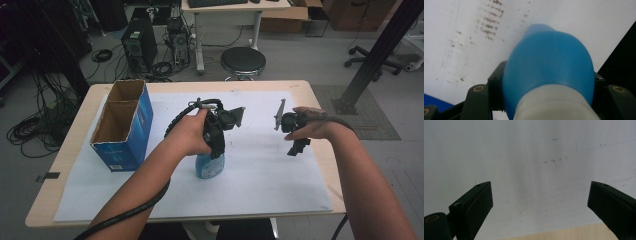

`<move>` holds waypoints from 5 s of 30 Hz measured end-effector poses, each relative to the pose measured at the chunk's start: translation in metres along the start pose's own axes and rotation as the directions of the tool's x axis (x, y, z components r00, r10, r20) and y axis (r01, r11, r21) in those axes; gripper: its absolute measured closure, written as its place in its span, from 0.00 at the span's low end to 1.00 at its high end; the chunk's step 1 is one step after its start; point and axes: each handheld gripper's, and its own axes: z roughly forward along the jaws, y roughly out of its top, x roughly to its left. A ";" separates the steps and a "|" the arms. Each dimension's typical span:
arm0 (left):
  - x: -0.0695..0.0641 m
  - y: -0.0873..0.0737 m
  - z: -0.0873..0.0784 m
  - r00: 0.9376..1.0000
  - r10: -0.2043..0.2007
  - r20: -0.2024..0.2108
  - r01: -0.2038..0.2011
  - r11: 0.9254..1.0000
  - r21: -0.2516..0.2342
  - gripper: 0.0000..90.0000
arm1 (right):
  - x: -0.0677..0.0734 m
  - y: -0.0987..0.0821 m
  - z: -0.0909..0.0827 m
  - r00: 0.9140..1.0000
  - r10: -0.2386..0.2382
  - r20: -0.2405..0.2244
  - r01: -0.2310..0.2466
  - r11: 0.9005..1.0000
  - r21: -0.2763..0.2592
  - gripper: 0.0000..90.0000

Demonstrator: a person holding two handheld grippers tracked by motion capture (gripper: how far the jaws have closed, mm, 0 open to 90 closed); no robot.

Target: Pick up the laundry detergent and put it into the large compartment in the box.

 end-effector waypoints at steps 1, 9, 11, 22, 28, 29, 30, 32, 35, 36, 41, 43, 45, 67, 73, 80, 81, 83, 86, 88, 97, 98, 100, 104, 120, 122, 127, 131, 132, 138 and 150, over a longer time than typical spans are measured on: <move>0.000 0.000 0.000 1.000 0.006 -0.002 -0.006 1.000 0.000 0.42 | 0.000 0.000 0.000 1.000 -0.001 0.000 0.001 1.000 -0.001 0.07; -0.001 0.000 -0.004 1.000 0.020 -0.003 -0.020 1.000 0.005 0.42 | 0.000 0.000 -0.002 1.000 -0.001 0.002 0.001 1.000 -0.005 0.07; -0.001 -0.001 -0.006 1.000 0.012 -0.001 -0.012 1.000 0.002 0.42 | 0.000 -0.001 -0.002 1.000 -0.002 0.002 0.002 1.000 -0.006 0.07; 0.005 -0.007 -0.037 0.998 -0.065 -0.010 0.065 0.998 -0.019 0.42 | 0.001 -0.001 -0.007 1.000 -0.001 0.008 0.001 1.000 -0.004 0.07; 0.007 -0.009 -0.047 0.995 -0.103 -0.017 0.102 0.995 -0.019 0.42 | 0.002 0.000 -0.008 1.000 -0.003 0.013 0.003 1.000 -0.008 0.07; 0.008 -0.010 -0.049 0.993 -0.118 -0.018 0.117 0.993 -0.025 0.42 | 0.002 0.000 -0.008 1.000 -0.003 0.013 0.003 1.000 -0.008 0.07; 0.008 -0.010 -0.051 0.992 -0.123 -0.018 0.123 0.992 -0.018 0.42 | 0.001 0.000 -0.008 1.000 -0.002 0.012 0.002 1.000 -0.009 0.07; 0.009 -0.011 -0.053 0.990 -0.141 -0.017 0.141 0.990 -0.027 0.42 | 0.002 -0.001 -0.008 1.000 -0.003 0.011 0.003 1.000 -0.007 0.07; 0.011 -0.012 -0.058 0.985 -0.173 -0.012 0.172 0.985 -0.030 0.42 | 0.002 -0.001 -0.009 1.000 -0.002 0.015 0.002 1.000 -0.008 0.07; 0.012 -0.013 -0.061 0.982 -0.191 -0.010 0.191 0.981 -0.028 0.42 | 0.002 -0.001 -0.010 1.000 -0.003 0.016 0.003 1.000 -0.008 0.07; 0.015 -0.016 -0.071 0.972 -0.233 -0.008 0.233 0.972 -0.027 0.42 | 0.002 0.000 -0.010 1.000 -0.005 0.016 0.005 1.000 -0.007 0.07; 0.017 -0.017 -0.076 0.968 -0.252 -0.005 0.252 0.967 -0.023 0.42 | 0.002 0.000 -0.010 1.000 0.003 0.013 -0.003 1.000 -0.001 0.07; 0.018 -0.018 -0.082 0.963 -0.270 -0.002 0.270 0.962 -0.025 0.42 | 0.002 0.001 -0.010 1.000 -0.001 0.013 0.001 1.000 0.000 0.07; 0.043 -0.045 -0.148 0.894 -0.448 -0.005 0.448 0.894 -0.024 0.42 | -0.001 0.000 -0.012 1.000 -0.006 0.011 0.006 1.000 -0.005 0.07; 0.052 -0.055 -0.164 0.868 -0.496 0.006 0.496 0.868 -0.022 0.42 | 0.000 0.001 -0.012 1.000 -0.002 0.009 0.002 1.000 -0.003 0.07; 0.064 -0.066 -0.181 0.845 -0.536 -0.002 0.535 0.844 -0.012 0.42 | -0.001 0.004 -0.012 1.000 -0.002 0.011 0.002 1.000 0.000 0.07; 0.064 -0.066 -0.181 0.845 -0.536 -0.002 0.535 0.844 -0.012 0.42 | -0.001 0.004 -0.012 1.000 -0.002 0.011 0.002 1.000 0.000 0.07; 0.067 -0.069 -0.185 0.837 -0.548 -0.004 0.548 0.837 -0.020 0.42 | -0.001 0.005 -0.012 1.000 -0.006 0.012 0.006 1.000 -0.004 0.07; 0.072 -0.074 -0.192 0.825 -0.565 0.000 0.565 0.825 -0.029 0.42 | -0.001 0.006 -0.013 1.000 -0.001 0.013 0.001 1.000 -0.001 0.07; 0.075 -0.078 -0.196 0.815 -0.580 0.000 0.579 0.814 -0.035 0.42 | -0.001 0.006 -0.013 1.000 -0.007 0.014 0.007 1.000 -0.002 0.07; 0.086 -0.087 -0.213 0.761 -0.649 -0.009 0.648 0.760 -0.047 0.42 | -0.002 0.009 -0.013 1.000 -0.001 0.012 0.001 1.000 0.002 0.07; 0.087 -0.088 -0.215 0.754 -0.657 -0.007 0.656 0.753 -0.050 0.42 | -0.003 0.009 -0.013 1.000 -0.004 0.012 0.004 1.000 0.001 0.07; 0.089 -0.090 -0.218 0.746 -0.666 -0.008 0.665 0.745 -0.055 0.42 | -0.003 0.010 -0.014 1.000 -0.007 0.012 0.007 1.000 -0.001 0.07; 0.094 -0.096 -0.225 0.726 -0.688 -0.006 0.686 0.724 -0.065 0.42 | -0.003 0.011 -0.014 1.000 -0.016 0.013 0.016 1.000 0.000 0.07; 0.116 -0.126 -0.242 0.646 -0.764 0.001 0.760 0.643 -0.095 0.42 | -0.004 0.013 -0.020 1.000 -0.010 0.015 0.010 1.000 0.004 0.07; 0.118 -0.130 -0.244 0.638 -0.770 -0.002 0.767 0.635 -0.094 0.42 | -0.004 0.013 -0.020 1.000 -0.009 0.017 0.009 1.000 0.006 0.07; 0.125 -0.141 -0.246 0.610 -0.792 -0.002 0.788 0.607 -0.106 0.42 | -0.004 0.015 -0.022 1.000 -0.012 0.019 0.012 1.000 0.003 0.07; 0.130 -0.150 -0.247 0.590 -0.807 0.003 0.802 0.586 -0.112 0.42 | -0.004 0.016 -0.024 1.000 -0.013 0.021 0.012 1.000 0.008 0.07; 0.131 -0.151 -0.247 0.586 -0.810 0.004 0.805 0.582 -0.116 0.42 | -0.005 0.016 -0.024 1.000 -0.016 0.021 0.016 1.000 0.004 0.07; 0.138 -0.162 -0.244 0.556 -0.831 0.002 0.826 0.552 -0.118 0.42 | -0.004 0.017 -0.025 1.000 -0.012 0.022 0.012 1.000 0.005 0.07; 0.148 -0.175 -0.239 0.521 -0.853 -0.005 0.844 0.517 -0.143 0.42 | -0.003 0.018 -0.024 0.999 -0.021 0.026 0.021 1.000 0.008 0.07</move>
